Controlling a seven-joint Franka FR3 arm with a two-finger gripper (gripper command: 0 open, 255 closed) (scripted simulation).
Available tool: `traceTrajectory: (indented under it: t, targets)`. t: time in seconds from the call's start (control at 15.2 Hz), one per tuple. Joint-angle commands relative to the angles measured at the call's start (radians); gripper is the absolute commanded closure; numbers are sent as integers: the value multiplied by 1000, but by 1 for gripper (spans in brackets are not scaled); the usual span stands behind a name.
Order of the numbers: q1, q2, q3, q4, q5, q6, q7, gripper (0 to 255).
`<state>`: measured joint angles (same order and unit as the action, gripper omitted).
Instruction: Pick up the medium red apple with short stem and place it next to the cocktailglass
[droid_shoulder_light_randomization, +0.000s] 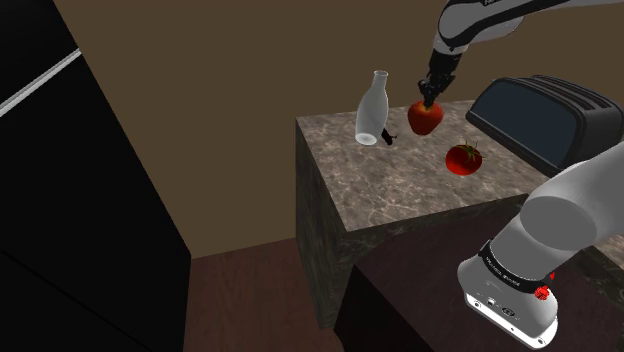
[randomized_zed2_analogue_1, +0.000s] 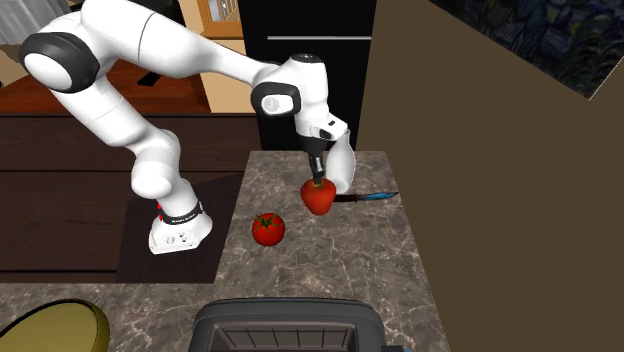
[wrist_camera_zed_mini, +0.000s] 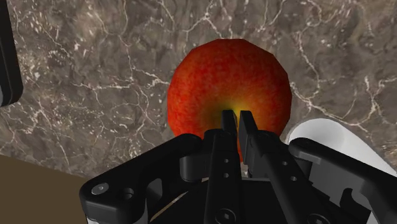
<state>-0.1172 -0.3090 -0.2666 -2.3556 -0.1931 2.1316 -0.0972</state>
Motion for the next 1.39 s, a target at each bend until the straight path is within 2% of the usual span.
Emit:
traceTrajectory:
  t: [0.0,1.32]
  targets:
    - [1,-11,3,19,1,-31,-1,255]
    - [9,-48,24,256,17,-303,-23,255]
